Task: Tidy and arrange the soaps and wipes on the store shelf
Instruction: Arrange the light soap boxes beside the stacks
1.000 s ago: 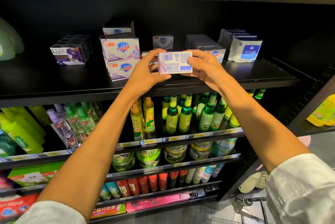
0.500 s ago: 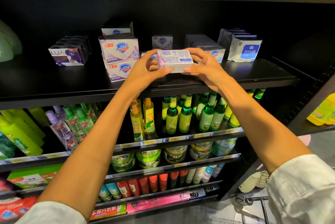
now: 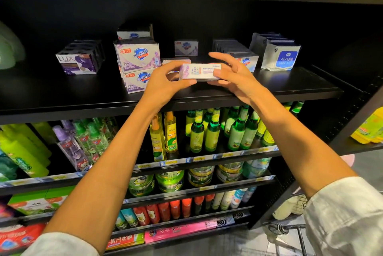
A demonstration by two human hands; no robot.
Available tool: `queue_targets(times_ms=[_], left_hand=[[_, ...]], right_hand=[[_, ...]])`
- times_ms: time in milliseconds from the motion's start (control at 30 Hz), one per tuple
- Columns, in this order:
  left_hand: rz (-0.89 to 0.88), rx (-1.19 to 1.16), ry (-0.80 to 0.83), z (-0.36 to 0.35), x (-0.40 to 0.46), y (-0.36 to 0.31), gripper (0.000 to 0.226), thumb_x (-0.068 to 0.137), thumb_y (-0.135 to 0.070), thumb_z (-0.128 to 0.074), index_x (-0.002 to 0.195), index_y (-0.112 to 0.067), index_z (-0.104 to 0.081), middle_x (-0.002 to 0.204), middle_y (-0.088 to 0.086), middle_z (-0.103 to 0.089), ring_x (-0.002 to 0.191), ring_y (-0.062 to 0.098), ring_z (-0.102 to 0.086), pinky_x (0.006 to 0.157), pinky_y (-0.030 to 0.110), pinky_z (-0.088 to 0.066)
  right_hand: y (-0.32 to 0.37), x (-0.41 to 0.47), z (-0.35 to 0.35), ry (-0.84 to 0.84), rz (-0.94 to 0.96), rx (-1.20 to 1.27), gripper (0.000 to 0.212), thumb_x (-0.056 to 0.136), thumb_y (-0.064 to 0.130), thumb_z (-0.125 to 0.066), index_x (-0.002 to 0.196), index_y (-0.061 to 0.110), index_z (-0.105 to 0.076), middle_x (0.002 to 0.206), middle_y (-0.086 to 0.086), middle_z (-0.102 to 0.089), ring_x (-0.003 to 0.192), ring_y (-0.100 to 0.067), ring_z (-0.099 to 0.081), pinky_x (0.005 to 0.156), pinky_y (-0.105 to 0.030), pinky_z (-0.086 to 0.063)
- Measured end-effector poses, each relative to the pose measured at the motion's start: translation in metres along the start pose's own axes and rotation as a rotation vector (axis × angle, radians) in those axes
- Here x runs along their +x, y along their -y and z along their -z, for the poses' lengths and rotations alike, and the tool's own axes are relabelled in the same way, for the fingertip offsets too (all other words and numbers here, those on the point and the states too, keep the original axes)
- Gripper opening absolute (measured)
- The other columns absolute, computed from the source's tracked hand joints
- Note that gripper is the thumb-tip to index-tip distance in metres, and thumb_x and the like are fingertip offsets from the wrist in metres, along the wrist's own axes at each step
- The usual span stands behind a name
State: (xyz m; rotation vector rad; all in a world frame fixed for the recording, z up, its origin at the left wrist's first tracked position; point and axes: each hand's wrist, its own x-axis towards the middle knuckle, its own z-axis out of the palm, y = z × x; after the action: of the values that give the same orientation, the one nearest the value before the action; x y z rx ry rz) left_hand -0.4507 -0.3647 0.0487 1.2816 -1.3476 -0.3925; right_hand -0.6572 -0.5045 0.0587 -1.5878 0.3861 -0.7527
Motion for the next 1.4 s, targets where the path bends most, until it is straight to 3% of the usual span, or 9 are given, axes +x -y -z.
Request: queue_targets(times_ms=[167, 333, 500, 633, 900, 1033, 1133, 1267, 1400], left_hand=[[0.014, 0.021, -0.015, -0.001, 0.002, 0.000, 0.052, 0.087, -0.025, -0.084, 0.135, -0.016, -0.067, 0.128, -0.004, -0.072, 0.123, 0.012, -0.065, 0.103, 0.041, -0.057], [0.074, 0.003, -0.023, 0.000, 0.001, -0.002, 0.046, 0.088, -0.034, -0.083, 0.130, -0.020, -0.070, 0.118, -0.006, -0.076, 0.113, 0.011, -0.070, 0.096, 0.044, -0.060], [0.071, 0.057, -0.002, -0.004, 0.001, -0.007, 0.026, 0.090, -0.028, -0.080, 0.113, -0.026, -0.069, 0.103, -0.015, -0.073, 0.097, -0.005, -0.069, 0.084, 0.020, -0.056], [0.061, 0.038, -0.007, -0.002, -0.003, -0.008, 0.035, 0.089, -0.017, -0.082, 0.114, -0.031, -0.062, 0.105, -0.014, -0.071, 0.095, -0.007, -0.069, 0.082, 0.017, -0.057], [0.082, 0.133, -0.058, -0.008, -0.005, -0.011, 0.047, 0.090, -0.024, -0.081, 0.132, -0.013, -0.061, 0.107, -0.010, -0.068, 0.093, -0.004, -0.067, 0.078, 0.011, -0.055], [0.047, 0.363, -0.142, -0.009, -0.014, 0.001, 0.053, 0.091, -0.035, -0.079, 0.137, -0.013, -0.060, 0.116, 0.003, -0.071, 0.106, 0.013, -0.067, 0.095, 0.029, -0.057], [-0.045, 0.584, -0.128, -0.002, -0.032, 0.013, 0.043, 0.095, -0.045, -0.071, 0.128, -0.018, -0.065, 0.118, 0.002, -0.072, 0.109, 0.020, -0.067, 0.095, 0.043, -0.056], [-0.193, 0.792, 0.012, 0.003, -0.053, 0.021, 0.034, 0.098, -0.046, -0.065, 0.119, -0.019, -0.070, 0.117, -0.003, -0.069, 0.106, 0.022, -0.067, 0.086, 0.043, -0.056], [-0.228, 0.837, 0.007, 0.004, -0.055, 0.024, 0.034, 0.097, -0.044, -0.066, 0.119, -0.018, -0.072, 0.119, -0.004, -0.068, 0.110, 0.020, -0.066, 0.085, 0.041, -0.057]], right_hand=[[0.002, -0.001, 0.002, 0.046, 0.034, -0.053, 0.072, 0.091, 0.003, -0.074, 0.154, 0.018, -0.044, 0.150, -0.013, -0.056, 0.140, -0.029, -0.053, 0.110, -0.052, -0.049], [0.001, -0.003, -0.001, 0.019, 0.042, -0.076, 0.054, 0.090, -0.002, -0.072, 0.140, 0.009, -0.056, 0.137, -0.014, -0.066, 0.130, -0.028, -0.062, 0.103, -0.040, -0.056], [0.001, -0.002, -0.002, -0.041, 0.029, -0.031, 0.035, 0.095, 0.002, -0.068, 0.128, 0.011, -0.063, 0.125, -0.009, -0.074, 0.122, -0.028, -0.068, 0.097, -0.038, -0.059], [0.003, -0.002, -0.005, -0.068, 0.012, -0.032, 0.033, 0.097, 0.003, -0.067, 0.129, 0.010, -0.063, 0.121, -0.008, -0.076, 0.118, -0.026, -0.070, 0.097, -0.038, -0.059], [0.005, -0.002, -0.006, -0.097, 0.003, -0.104, 0.040, 0.089, -0.003, -0.076, 0.125, 0.010, -0.064, 0.115, -0.006, -0.077, 0.113, -0.023, -0.073, 0.089, -0.035, -0.062], [0.000, 0.002, -0.002, -0.122, -0.013, -0.148, 0.044, 0.086, -0.003, -0.078, 0.126, 0.007, -0.064, 0.116, -0.012, -0.077, 0.113, -0.026, -0.073, 0.096, -0.043, -0.061], [-0.002, 0.006, -0.002, -0.116, -0.015, -0.240, 0.046, 0.085, 0.001, -0.081, 0.128, 0.007, -0.064, 0.115, -0.012, -0.077, 0.111, -0.024, -0.074, 0.096, -0.044, -0.060], [-0.003, 0.013, -0.009, -0.087, -0.007, -0.386, 0.046, 0.084, 0.010, -0.085, 0.124, 0.012, -0.063, 0.105, -0.006, -0.080, 0.104, -0.018, -0.076, 0.091, -0.036, -0.061], [-0.004, 0.024, -0.017, -0.112, 0.022, -0.490, 0.047, 0.081, 0.015, -0.089, 0.120, 0.013, -0.064, 0.105, -0.005, -0.078, 0.097, -0.011, -0.075, 0.081, -0.025, -0.059]])
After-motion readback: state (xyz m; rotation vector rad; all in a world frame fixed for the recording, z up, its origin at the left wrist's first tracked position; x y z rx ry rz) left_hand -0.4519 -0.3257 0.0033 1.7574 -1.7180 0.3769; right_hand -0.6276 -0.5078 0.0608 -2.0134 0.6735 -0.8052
